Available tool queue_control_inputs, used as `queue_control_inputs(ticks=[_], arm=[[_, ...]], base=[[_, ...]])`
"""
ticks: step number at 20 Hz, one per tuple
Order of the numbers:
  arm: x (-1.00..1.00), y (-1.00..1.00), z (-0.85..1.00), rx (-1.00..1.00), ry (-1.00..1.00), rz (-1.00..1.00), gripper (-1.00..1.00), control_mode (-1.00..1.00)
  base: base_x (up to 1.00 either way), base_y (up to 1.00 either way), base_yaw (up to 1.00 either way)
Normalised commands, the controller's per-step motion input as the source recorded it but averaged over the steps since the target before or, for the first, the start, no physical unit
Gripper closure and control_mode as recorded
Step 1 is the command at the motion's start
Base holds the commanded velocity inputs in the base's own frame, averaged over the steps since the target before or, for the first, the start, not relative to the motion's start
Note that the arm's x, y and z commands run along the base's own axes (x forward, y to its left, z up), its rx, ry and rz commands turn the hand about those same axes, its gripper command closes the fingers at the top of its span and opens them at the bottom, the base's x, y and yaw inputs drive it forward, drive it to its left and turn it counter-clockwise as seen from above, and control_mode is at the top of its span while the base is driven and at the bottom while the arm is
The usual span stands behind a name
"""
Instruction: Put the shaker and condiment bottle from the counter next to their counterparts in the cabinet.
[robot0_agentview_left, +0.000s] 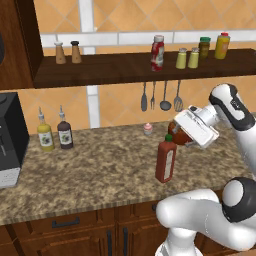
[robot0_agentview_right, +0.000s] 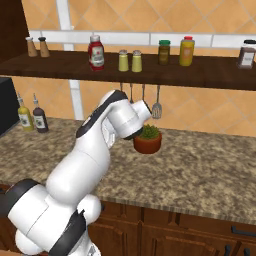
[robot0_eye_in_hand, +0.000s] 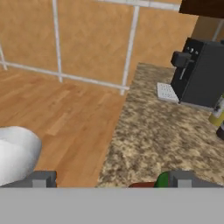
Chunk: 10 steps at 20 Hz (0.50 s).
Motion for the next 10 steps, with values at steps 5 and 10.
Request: queue_control_inputs(ticks=[5, 10], arm=[[0.79, -0.13, 0.05, 0.15, 0.04, 0.00, -1.00, -1.00], [0.54, 0.02, 0.00, 0.07, 0.04, 0.00, -1.00, -1.00]], base=[[0.00, 0.00, 0.00], [0.00, 0.00, 0.00]])
